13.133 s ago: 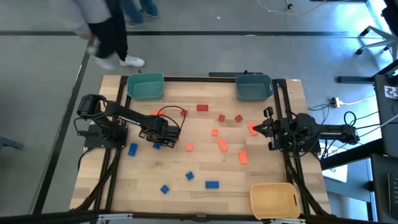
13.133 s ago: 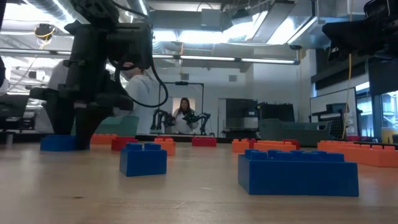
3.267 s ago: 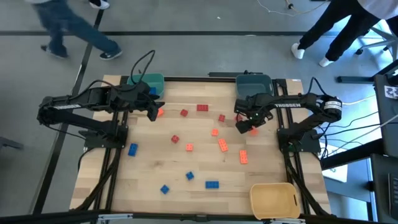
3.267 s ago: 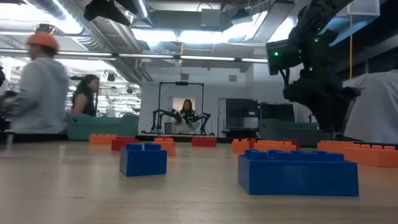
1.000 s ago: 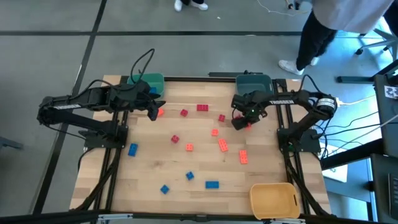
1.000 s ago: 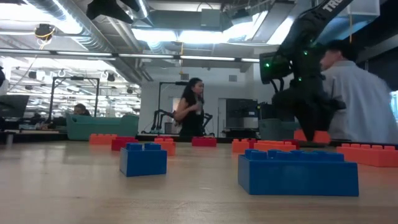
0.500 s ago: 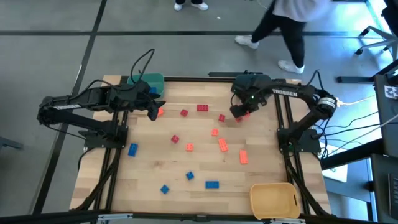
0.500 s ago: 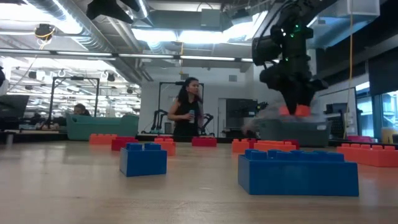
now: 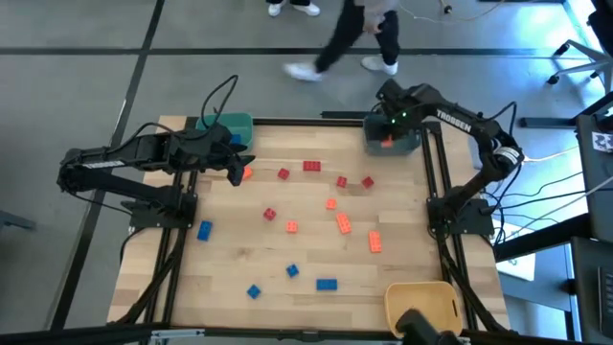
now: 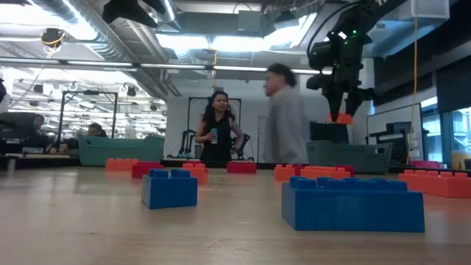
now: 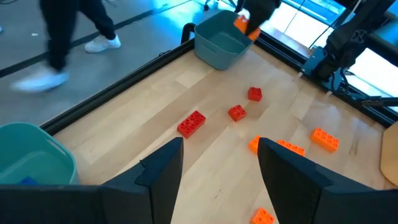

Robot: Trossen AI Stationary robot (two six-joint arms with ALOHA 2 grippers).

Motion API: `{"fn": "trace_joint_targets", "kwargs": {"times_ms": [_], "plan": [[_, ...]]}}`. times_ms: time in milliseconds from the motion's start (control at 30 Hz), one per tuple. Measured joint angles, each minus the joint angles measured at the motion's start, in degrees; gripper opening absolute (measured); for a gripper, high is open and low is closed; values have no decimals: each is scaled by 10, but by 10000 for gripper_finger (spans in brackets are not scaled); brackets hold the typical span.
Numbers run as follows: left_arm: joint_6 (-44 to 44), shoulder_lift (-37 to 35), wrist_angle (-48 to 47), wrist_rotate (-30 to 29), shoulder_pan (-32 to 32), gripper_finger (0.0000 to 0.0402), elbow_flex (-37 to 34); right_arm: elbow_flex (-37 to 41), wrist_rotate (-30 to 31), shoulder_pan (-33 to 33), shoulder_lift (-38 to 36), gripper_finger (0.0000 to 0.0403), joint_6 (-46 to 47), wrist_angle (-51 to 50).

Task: Sort & place blocks by color
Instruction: Put the orange game piece into the blue bin, then put the red game piece into the yellow bin

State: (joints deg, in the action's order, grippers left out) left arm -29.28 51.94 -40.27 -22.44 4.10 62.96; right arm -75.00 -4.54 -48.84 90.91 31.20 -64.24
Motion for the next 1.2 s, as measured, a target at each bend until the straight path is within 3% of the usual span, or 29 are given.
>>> {"fn": "trace_joint_targets", "kwargs": {"times_ms": [367, 967, 1033, 1200], "plan": [[0, 0, 0, 0, 0, 202, 0, 3, -2, -74, 70, 143, -43, 46], [-1, 0, 1, -10, 0, 202, 0, 3, -7, -102, 174, 143, -92, 66], [-1, 0, 1, -11, 0, 202, 0, 3, -7, -102, 175, 161, -93, 70], [-1, 0, 1, -11, 0, 202, 0, 3, -6, -102, 175, 259, -89, 82]]}}
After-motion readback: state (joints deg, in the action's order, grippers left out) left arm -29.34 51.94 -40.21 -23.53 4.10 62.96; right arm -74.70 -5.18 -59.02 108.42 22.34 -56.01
